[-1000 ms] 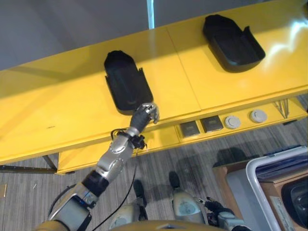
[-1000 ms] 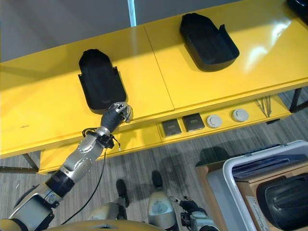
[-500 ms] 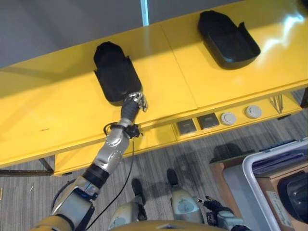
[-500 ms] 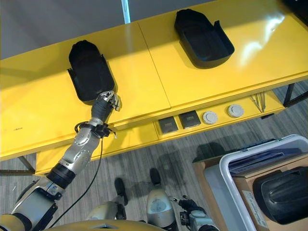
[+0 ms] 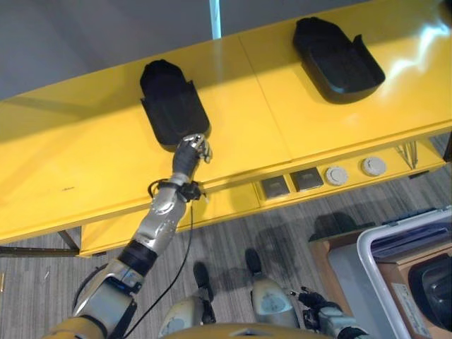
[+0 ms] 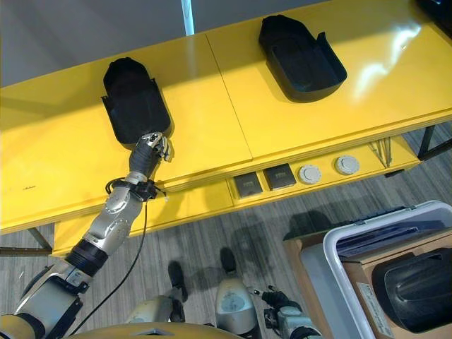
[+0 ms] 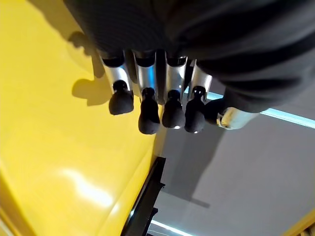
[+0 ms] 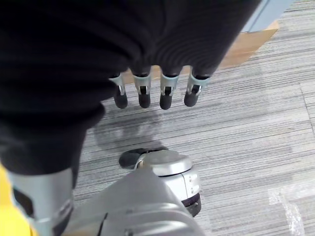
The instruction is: Move parts from the plastic box to the shelf.
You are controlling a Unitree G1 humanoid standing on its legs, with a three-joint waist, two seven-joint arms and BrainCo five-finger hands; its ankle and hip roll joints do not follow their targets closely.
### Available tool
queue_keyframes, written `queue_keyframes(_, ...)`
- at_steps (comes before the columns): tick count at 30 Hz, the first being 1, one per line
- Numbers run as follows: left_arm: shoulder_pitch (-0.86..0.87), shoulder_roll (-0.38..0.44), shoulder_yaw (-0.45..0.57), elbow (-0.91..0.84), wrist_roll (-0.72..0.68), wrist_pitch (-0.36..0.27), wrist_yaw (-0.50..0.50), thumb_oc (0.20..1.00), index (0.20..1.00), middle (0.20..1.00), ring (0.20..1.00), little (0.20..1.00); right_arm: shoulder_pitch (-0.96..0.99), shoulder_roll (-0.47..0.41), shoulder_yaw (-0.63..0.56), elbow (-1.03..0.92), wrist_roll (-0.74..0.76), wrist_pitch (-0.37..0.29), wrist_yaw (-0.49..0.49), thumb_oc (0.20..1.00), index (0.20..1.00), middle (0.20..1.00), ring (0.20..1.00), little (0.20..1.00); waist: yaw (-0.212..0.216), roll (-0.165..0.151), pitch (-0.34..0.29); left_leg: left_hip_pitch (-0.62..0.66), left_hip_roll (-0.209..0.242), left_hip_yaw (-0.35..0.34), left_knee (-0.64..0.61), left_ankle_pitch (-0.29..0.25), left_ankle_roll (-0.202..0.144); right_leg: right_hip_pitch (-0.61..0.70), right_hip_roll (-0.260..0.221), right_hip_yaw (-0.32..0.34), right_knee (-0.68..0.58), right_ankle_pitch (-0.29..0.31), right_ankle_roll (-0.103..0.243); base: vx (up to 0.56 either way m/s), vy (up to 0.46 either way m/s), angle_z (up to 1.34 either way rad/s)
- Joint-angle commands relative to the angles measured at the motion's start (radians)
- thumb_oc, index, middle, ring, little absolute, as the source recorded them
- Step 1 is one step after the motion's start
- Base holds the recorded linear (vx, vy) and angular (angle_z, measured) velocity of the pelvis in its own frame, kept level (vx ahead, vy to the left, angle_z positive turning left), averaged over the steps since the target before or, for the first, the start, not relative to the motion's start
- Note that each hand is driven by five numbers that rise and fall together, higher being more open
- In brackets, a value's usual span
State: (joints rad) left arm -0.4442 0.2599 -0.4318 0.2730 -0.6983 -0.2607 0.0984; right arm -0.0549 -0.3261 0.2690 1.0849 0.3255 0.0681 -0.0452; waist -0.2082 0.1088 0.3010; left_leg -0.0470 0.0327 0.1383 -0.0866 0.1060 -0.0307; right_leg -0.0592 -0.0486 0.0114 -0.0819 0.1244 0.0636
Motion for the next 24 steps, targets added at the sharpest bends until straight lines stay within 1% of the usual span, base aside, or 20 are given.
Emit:
queue_keyframes(1,0.03,0.046,0.036,-0.11,0.101,-0.039,0.001,0.482,0.482,0.482,0.482,0.482,0.011,0.028,0.016,0.048,0.016,-0.003,0.005,1.0,1.0,1.0,1.0,1.0,0.033,-0.041,-0.075,0.018,0.062,-0.029,-0.001,-0.021,-0.044,0.006,-0.058,0.009,0.005,-0.002,0.034,-0.05,-0.025,0.02)
queue_keyframes(2,0.044,0.051,0.039,-0.132,0.106,-0.036,0.007,0.564,0.564,0.564,0.564,0.564,0.014,0.03,0.013,0.048,0.018,-0.002,0.003,1.0,1.0,1.0,1.0,1.0,0.038,-0.041,-0.082,0.021,0.063,-0.029,-0.001,-0.022,-0.044,0.012,-0.058,0.005,0.004,-0.004,0.033,-0.06,-0.028,0.05)
queue_keyframes(3,0.074,0.062,0.05,-0.172,0.134,-0.046,0.016,0.928,0.928,0.928,0.928,0.928,0.016,0.032,0.007,0.051,0.022,0.001,0.0,1.0,1.0,1.0,1.0,1.0,0.052,-0.041,-0.097,0.028,0.065,-0.03,-0.001,-0.022,-0.046,0.025,-0.058,-0.008,0.004,-0.009,0.032,-0.08,-0.059,0.09)
queue_keyframes(4,0.126,0.084,0.077,-0.245,0.208,-0.054,0.05,1.0,1.0,1.0,1.0,1.0,0.019,0.034,-0.005,0.064,0.025,0.009,-0.002,1.0,1.0,1.0,1.0,1.0,0.078,-0.041,-0.122,0.04,0.071,-0.033,-0.001,-0.023,-0.046,0.051,-0.058,-0.032,0.003,-0.02,0.026,-0.07,-0.056,0.12)
queue_keyframes(5,0.131,0.087,0.08,-0.253,0.209,-0.052,0.051,1.0,1.0,1.0,1.0,1.0,0.02,0.035,-0.007,0.065,0.026,0.01,-0.001,1.0,1.0,1.0,1.0,1.0,0.08,-0.041,-0.125,0.042,0.072,-0.033,-0.001,-0.023,-0.046,0.054,-0.057,-0.034,0.003,-0.021,0.025,-0.06,-0.062,0.13)
queue_keyframes(6,0.152,0.1,0.093,-0.281,0.236,-0.064,0.063,1.0,1.0,1.0,1.0,1.0,0.019,0.035,-0.014,0.077,0.019,0.011,0.002,1.0,1.0,1.0,1.0,1.0,0.093,-0.042,-0.136,0.048,0.075,-0.037,-0.001,-0.022,-0.048,0.068,-0.056,-0.046,0.003,-0.026,0.021,-0.03,-0.033,0.15)
queue_keyframes(7,0.157,0.103,0.095,-0.287,0.24,-0.066,0.066,1.0,1.0,1.0,1.0,1.0,0.019,0.035,-0.014,0.08,0.019,0.011,0.002,1.0,1.0,1.0,1.0,1.0,0.096,-0.042,-0.138,0.05,0.075,-0.038,-0.001,-0.022,-0.048,0.071,-0.055,-0.048,0.003,-0.027,0.021,-0.04,-0.064,0.23)
queue_keyframes(9,0.209,0.132,0.11,-0.334,0.271,-0.075,0.091,1.0,1.0,1.0,1.0,1.0,0.003,0.035,-0.023,0.113,0.013,0.016,0.012,1.0,1.0,1.0,1.0,1.0,0.129,-0.05,-0.16,0.067,0.084,-0.052,-0.001,-0.019,-0.052,0.105,-0.047,-0.074,0.001,-0.04,0.011,-0.05,-0.12,0.35)
queue_keyframes(11,0.25,0.14,0.105,-0.344,0.29,-0.072,0.131,1.0,1.0,1.0,1.0,1.0,-0.014,0.033,-0.025,0.127,0.029,0.029,0.012,1.0,1.0,1.0,1.0,1.0,0.155,-0.056,-0.172,0.075,0.089,-0.066,-0.001,-0.016,-0.058,0.124,-0.041,-0.093,-0.002,-0.047,0.005,-0.05,-0.126,0.3)
queue_keyframes(12,0.274,0.144,0.099,-0.338,0.3,-0.057,0.164,1.0,1.0,1.0,1.0,1.0,-0.025,0.032,-0.028,0.134,0.042,0.029,0.015,1.0,1.0,1.0,1.0,1.0,0.169,-0.06,-0.178,0.077,0.092,-0.076,-0.001,-0.014,-0.061,0.132,-0.037,-0.102,-0.003,-0.052,0.002,-0.05,-0.119,0.26)
queue_keyframes(13,0.3,0.145,0.092,-0.32,0.324,-0.057,0.199,1.0,1.0,1.0,1.0,1.0,-0.036,0.031,-0.029,0.137,0.061,0.033,0.015,1.0,1.0,1.0,1.0,1.0,0.182,-0.064,-0.18,0.079,0.095,-0.085,-0.001,-0.012,-0.064,0.139,-0.032,-0.11,-0.003,-0.056,-0.003,-0.04,-0.101,0.24)
queue_keyframes(14,0.307,0.145,0.091,-0.313,0.335,-0.054,0.215,1.0,1.0,1.0,1.0,1.0,-0.039,0.032,-0.029,0.137,0.066,0.034,0.016,1.0,1.0,1.0,1.0,1.0,0.185,-0.065,-0.18,0.079,0.096,-0.088,-0.001,-0.011,-0.065,0.141,-0.03,-0.113,-0.003,-0.058,-0.004,-0.09,-0.102,0.16)
queue_keyframes(15,0.334,0.144,0.082,-0.277,0.374,-0.056,0.259,1.0,1.0,1.0,1.0,1.0,-0.049,0.033,-0.027,0.138,0.076,0.034,0.017,1.0,1.0,1.0,1.0,1.0,0.198,-0.07,-0.181,0.072,0.099,-0.096,-0.001,0.003,-0.068,0.14,-0.026,-0.122,-0.002,-0.056,-0.009,-0.08,-0.099,0.2)
queue_keyframes(16,0.365,0.148,0.071,-0.229,0.435,-0.091,0.297,1.0,1.0,1.0,1.0,1.0,-0.055,0.033,-0.026,0.141,0.081,0.035,0.018,1.0,1.0,1.0,1.0,1.0,0.21,-0.074,-0.18,0.073,0.105,-0.104,-0.001,-0.001,-0.074,0.148,-0.022,-0.13,-0.002,-0.068,-0.012,-0.13,-0.107,0.2)
queue_keyframes(17,0.382,0.15,0.063,-0.192,0.483,-0.104,0.331,1.0,1.0,1.0,1.0,1.0,-0.059,0.032,-0.026,0.141,0.078,0.04,0.021,1.0,1.0,1.0,1.0,1.0,0.217,-0.077,-0.176,0.064,0.107,-0.11,0.0,0.013,-0.076,0.144,-0.02,-0.135,0.0,-0.062,-0.015,-0.11,-0.087,0.2)
queue_keyframes(19,0.404,0.149,0.047,-0.119,0.522,-0.124,0.374,1.0,1.0,1.0,1.0,1.0,-0.062,0.03,-0.025,0.147,0.075,0.047,0.024,1.0,1.0,1.0,1.0,1.0,0.228,-0.081,-0.169,0.054,0.112,-0.119,0.007,0.018,-0.082,0.144,-0.018,-0.143,0.0,-0.063,-0.017,-0.1,-0.066,0.16)
queue_keyframes(20,0.429,0.145,0.033,-0.038,0.568,-0.125,0.392,1.0,1.0,1.0,1.0,1.0,-0.063,0.027,-0.021,0.159,0.072,0.05,0.03,1.0,1.0,1.0,1.0,1.0,0.238,-0.085,-0.163,0.052,0.118,-0.124,0.012,0.013,-0.089,0.149,-0.017,-0.148,-0.002,-0.07,-0.017,-0.07,-0.06,0.13)
queue_keyframes(21,0.44,0.14,0.027,0.0,0.576,-0.105,0.394,1.0,1.0,1.0,1.0,1.0,-0.063,0.027,-0.021,0.167,0.065,0.055,0.037,1.0,1.0,1.0,1.0,1.0,0.242,-0.086,-0.159,0.049,0.121,-0.127,0.013,0.016,-0.091,0.148,-0.017,-0.15,-0.002,-0.068,-0.016,-0.08,-0.063,0.13)
queue_keyframes(22,0.464,0.114,0.015,0.11,0.606,-0.123,0.432,1.0,1.0,1.0,1.0,1.0,-0.065,0.026,-0.015,0.177,0.061,0.062,0.041,1.0,1.0,1.0,1.0,1.0,0.25,-0.088,-0.153,0.042,0.123,-0.132,0.016,0.021,-0.095,0.148,-0.017,-0.154,-0.004,-0.066,-0.015,-0.08,-0.037,0.13)
queue_keyframes(24,0.488,0.095,0.017,0.207,0.603,-0.142,0.461,1.0,1.0,1.0,1.0,1.0,-0.063,0.024,-0.015,0.188,0.054,0.064,0.044,1.0,1.0,1.0,1.0,1.0,0.254,-0.088,-0.149,0.039,0.125,-0.135,0.018,0.023,-0.097,0.147,-0.017,-0.158,-0.005,-0.065,-0.014,-0.06,-0.016,0.16)
